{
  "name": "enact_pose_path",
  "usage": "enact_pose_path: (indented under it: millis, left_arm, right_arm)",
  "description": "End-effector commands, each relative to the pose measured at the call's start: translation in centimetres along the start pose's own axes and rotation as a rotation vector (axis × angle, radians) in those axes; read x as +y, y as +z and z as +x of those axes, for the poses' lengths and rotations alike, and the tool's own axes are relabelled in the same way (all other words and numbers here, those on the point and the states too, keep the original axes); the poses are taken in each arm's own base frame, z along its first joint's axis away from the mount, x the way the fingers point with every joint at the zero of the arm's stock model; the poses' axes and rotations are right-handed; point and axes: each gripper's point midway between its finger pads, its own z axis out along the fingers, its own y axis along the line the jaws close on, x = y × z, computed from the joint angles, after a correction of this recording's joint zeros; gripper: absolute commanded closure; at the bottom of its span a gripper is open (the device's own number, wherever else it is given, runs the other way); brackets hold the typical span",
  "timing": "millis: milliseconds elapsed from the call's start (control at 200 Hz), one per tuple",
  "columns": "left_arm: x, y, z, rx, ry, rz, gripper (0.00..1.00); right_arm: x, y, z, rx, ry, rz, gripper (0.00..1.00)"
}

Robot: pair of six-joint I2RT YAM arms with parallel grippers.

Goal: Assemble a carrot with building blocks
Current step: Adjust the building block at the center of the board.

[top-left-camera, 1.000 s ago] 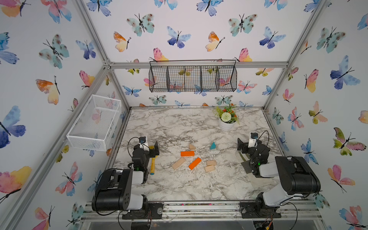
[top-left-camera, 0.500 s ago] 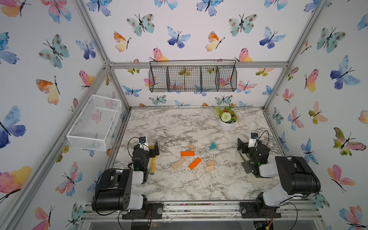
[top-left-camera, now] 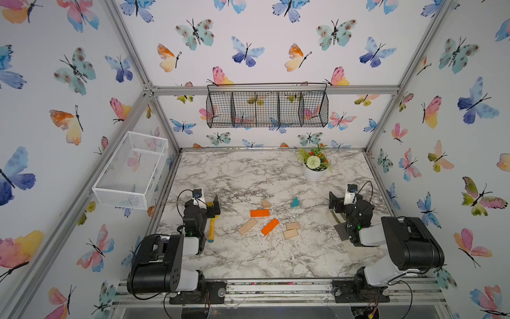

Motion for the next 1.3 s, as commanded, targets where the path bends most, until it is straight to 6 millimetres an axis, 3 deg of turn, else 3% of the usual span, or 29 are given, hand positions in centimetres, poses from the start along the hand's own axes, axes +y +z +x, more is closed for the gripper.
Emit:
enact_pose_path:
  millis: [0, 25, 70, 110, 170, 240, 330, 410, 516, 561, 641, 696, 816, 901, 961, 1061, 1161, 1296]
  left_arm:
    - [0.1, -1.0, -3.2, -0.065, 0.022, -0.073, 0.00]
    - [-0.4, -1.4, -3.9, -0.080, 0.042, -0.078, 0.00]
    - [-1.7, -2.4, -5.4, -0.119, 0.070, -0.073, 0.01]
    - [-2.9, -3.4, -6.4, -0.142, 0.016, -0.038, 0.02]
    - [-6.0, -4.6, -7.7, -0.136, -0.102, 0.143, 0.09]
    - [-8.9, -6.0, -8.6, -0.105, -0.264, 0.306, 0.18]
    - [-13.3, -7.5, -8.3, -0.022, -0.354, 0.499, 0.22]
    - [-16.4, -8.0, -6.6, 0.085, -0.304, 0.512, 0.21]
    - [-20.6, -8.7, -4.0, 0.218, -0.206, 0.527, 0.14]
    - [-22.0, -8.7, -2.8, 0.274, -0.176, 0.535, 0.13]
    - [-22.7, -7.6, -0.7, 0.353, -0.180, 0.502, 0.13]
    - [-23.2, -7.0, 0.4, 0.372, -0.184, 0.515, 0.13]
    - [-25.5, -6.5, 1.4, 0.417, -0.201, 0.631, 0.13]
    - [-26.5, -5.2, 1.4, 0.437, -0.215, 0.649, 0.22]
    - [-26.8, -3.7, 1.8, 0.486, -0.258, 0.657, 0.31]
    - [-27.6, -2.1, 2.5, 0.565, -0.333, 0.745, 0.40]
    - [-27.9, -1.3, 3.0, 0.599, -0.375, 0.784, 0.40]
    - [-26.9, -0.2, 4.6, 0.635, -0.323, 0.682, 0.36]
  right_arm:
    - [-0.5, 0.2, -2.1, -0.041, 0.008, 0.030, 0.04]
    - [-0.8, 0.4, -2.0, 0.039, 0.012, 0.046, 0.04]
    - [-1.8, -0.2, -4.4, 0.039, 0.056, 0.101, 0.05]
    - [-1.4, -1.2, -6.2, -0.002, 0.069, 0.078, 0.07]
    - [1.1, -2.6, -8.1, -0.042, 0.143, -0.055, 0.16]
    - [5.5, -4.0, -8.5, 0.021, 0.212, -0.222, 0.19]
    - [12.8, -5.9, -6.1, 0.148, 0.165, -0.377, 0.22]
    - [19.0, -8.3, -2.6, 0.263, 0.043, -0.495, 0.30]
    - [23.3, -10.2, 1.5, 0.376, -0.069, -0.496, 0.42]
    - [24.4, -10.2, 2.3, 0.420, -0.060, -0.510, 0.45]
    - [25.9, -9.9, 2.4, 0.423, -0.020, -0.554, 0.47]
    - [26.3, -9.7, 1.7, 0.392, -0.016, -0.570, 0.47]
    - [24.7, -8.2, -0.1, 0.340, -0.050, -0.445, 0.46]
    - [23.5, -6.9, -0.4, 0.348, -0.118, -0.352, 0.52]
    - [22.9, -6.0, -0.2, 0.378, -0.115, -0.336, 0.57]
    - [22.3, -4.0, 0.8, 0.517, 0.052, -0.477, 0.60]
    - [21.2, -2.3, 1.7, 0.600, 0.098, -0.475, 0.58]
    - [21.4, -1.2, 2.7, 0.645, 0.089, -0.461, 0.49]
